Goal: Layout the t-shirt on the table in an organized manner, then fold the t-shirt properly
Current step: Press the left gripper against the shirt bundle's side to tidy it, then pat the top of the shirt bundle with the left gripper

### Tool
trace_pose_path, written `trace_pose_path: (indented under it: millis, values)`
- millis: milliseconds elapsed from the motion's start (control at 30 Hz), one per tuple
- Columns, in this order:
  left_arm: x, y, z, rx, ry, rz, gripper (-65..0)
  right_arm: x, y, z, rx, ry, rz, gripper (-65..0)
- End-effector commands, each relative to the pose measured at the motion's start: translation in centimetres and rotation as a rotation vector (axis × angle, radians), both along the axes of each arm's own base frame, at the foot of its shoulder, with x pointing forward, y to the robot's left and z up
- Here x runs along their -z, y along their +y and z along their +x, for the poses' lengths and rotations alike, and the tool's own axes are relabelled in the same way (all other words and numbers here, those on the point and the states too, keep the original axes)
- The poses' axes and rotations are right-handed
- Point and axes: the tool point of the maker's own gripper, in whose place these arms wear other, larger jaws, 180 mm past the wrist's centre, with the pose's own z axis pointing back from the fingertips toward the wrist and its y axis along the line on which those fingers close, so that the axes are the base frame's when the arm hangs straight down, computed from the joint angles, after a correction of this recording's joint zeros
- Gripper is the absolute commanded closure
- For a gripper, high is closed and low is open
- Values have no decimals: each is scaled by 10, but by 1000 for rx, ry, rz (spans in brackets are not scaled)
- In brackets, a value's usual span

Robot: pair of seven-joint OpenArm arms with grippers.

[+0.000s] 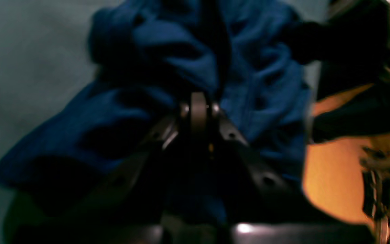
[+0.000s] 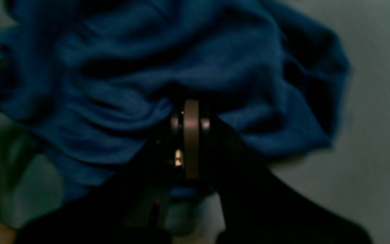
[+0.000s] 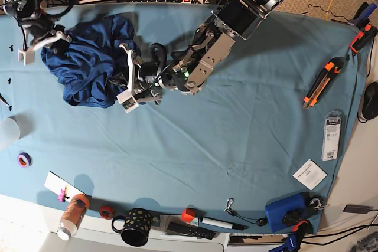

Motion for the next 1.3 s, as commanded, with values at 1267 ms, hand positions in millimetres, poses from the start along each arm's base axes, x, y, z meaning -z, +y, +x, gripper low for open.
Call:
trace_pose_path:
  millis: [1267]
  values:
    - [-33, 6, -47, 92, 344, -308, 0, -82, 31, 57, -196, -393, 108, 0]
